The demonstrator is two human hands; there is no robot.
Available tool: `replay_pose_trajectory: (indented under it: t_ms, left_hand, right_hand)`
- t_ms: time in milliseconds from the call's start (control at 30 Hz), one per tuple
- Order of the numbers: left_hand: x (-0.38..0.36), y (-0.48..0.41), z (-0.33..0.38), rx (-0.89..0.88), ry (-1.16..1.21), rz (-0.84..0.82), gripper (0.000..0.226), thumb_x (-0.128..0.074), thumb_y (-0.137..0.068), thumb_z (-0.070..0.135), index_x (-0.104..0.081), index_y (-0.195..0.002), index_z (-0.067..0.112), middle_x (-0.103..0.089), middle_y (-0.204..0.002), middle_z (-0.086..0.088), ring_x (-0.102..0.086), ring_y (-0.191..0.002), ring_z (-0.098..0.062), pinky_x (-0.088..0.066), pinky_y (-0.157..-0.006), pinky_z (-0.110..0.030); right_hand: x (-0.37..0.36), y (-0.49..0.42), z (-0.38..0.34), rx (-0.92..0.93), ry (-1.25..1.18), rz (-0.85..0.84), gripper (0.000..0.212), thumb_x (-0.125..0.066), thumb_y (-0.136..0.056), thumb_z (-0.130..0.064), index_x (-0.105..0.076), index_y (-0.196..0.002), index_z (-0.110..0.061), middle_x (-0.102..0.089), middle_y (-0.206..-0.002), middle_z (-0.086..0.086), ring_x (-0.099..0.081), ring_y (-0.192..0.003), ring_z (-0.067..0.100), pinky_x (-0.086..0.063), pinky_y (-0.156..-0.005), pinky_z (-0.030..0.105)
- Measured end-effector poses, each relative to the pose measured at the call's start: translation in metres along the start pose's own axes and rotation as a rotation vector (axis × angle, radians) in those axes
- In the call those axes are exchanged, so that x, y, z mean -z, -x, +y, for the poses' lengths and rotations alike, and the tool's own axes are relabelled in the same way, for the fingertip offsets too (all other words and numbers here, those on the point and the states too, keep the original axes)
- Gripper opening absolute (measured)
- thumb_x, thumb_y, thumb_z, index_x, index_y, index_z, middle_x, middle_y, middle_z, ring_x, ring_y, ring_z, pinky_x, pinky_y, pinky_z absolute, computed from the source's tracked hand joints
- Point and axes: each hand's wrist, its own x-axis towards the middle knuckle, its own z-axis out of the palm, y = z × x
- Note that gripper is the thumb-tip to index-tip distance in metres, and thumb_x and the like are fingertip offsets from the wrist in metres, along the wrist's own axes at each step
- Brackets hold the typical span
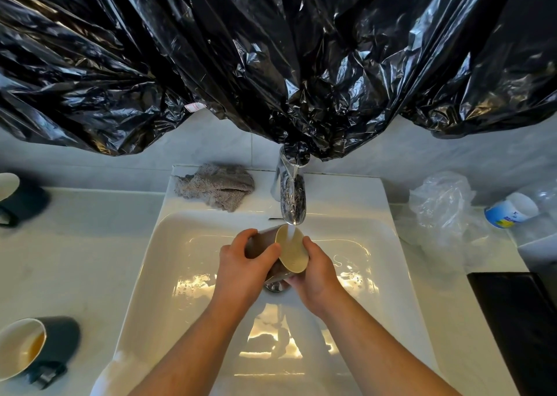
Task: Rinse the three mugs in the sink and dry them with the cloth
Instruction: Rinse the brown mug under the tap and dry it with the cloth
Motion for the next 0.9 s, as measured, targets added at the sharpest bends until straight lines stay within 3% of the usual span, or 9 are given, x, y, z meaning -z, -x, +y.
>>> replay_pose_trajectory:
  t_ms: [200,400,600,733,800,900]
  left_hand:
    - [-0.002,0.000,0.001,-0.004,-0.003,-0.022,0.090,-0.066,-0.051,0.062,-0.058,-0.133,0.028,-0.062,-0.118,-0.007,-0.067,-0.104,-0.026,-0.060,-0.089,-0.049]
    - [-0.003,-0.002,-0.002,0.007,-0.011,-0.020,0.084,-0.068,-0.053,0.060,-0.059,-0.131,0.028,-0.064,-0.115,-0.006,-0.068,-0.103,-0.027,-0.060,-0.089,-0.051]
    - [-0.003,-0.006,-0.008,-0.030,-0.035,0.035,0.077,-0.068,-0.057,0.050,-0.062,-0.129,0.024,-0.067,-0.100,0.001,-0.069,-0.092,-0.021,-0.061,-0.085,-0.049]
    - [-0.003,-0.002,-0.013,-0.135,-0.296,0.086,0.076,-0.064,-0.061,0.057,-0.051,-0.134,0.038,-0.046,-0.113,0.007,-0.056,-0.085,0.003,-0.049,-0.076,-0.024]
    - [-0.005,0.006,-0.014,-0.209,-0.431,0.097,0.078,-0.061,-0.058,0.067,-0.045,-0.131,0.045,-0.039,-0.109,0.011,-0.056,-0.083,-0.001,-0.045,-0.066,-0.017]
    - [-0.010,0.014,-0.018,-0.305,-0.559,0.093,0.090,-0.067,-0.060,0.072,-0.036,-0.138,0.042,-0.034,-0.111,0.012,-0.055,-0.095,-0.011,-0.053,-0.076,-0.020]
  right_hand:
    - [0.002,0.002,-0.003,0.011,0.017,0.012,0.042,-0.039,-0.106,-0.033,-0.061,-0.125,-0.002,-0.068,-0.118,0.024,-0.066,-0.097,0.028,-0.056,-0.081,0.039]
    - [0.005,0.000,-0.003,0.021,0.057,0.017,0.042,-0.040,-0.106,-0.033,-0.063,-0.123,-0.003,-0.070,-0.113,0.021,-0.066,-0.102,0.029,-0.056,-0.085,0.040]
    - [0.006,-0.001,-0.006,0.028,0.200,0.032,0.037,-0.043,-0.105,-0.034,-0.063,-0.123,-0.009,-0.070,-0.110,0.016,-0.067,-0.096,0.026,-0.058,-0.075,0.037]
    - [0.007,0.000,-0.011,0.051,0.370,-0.035,0.039,-0.049,-0.101,-0.045,-0.063,-0.120,-0.014,-0.071,-0.108,0.011,-0.068,-0.092,0.028,-0.060,-0.067,0.037]
    - [0.009,0.000,-0.011,0.073,0.457,-0.118,0.043,-0.056,-0.095,-0.052,-0.063,-0.119,-0.018,-0.072,-0.112,0.011,-0.070,-0.097,0.028,-0.061,-0.072,0.040]
    - [0.012,-0.001,-0.009,0.104,0.477,-0.159,0.045,-0.068,-0.081,-0.045,-0.061,-0.116,-0.018,-0.072,-0.112,0.013,-0.073,-0.098,0.027,-0.061,-0.076,0.042]
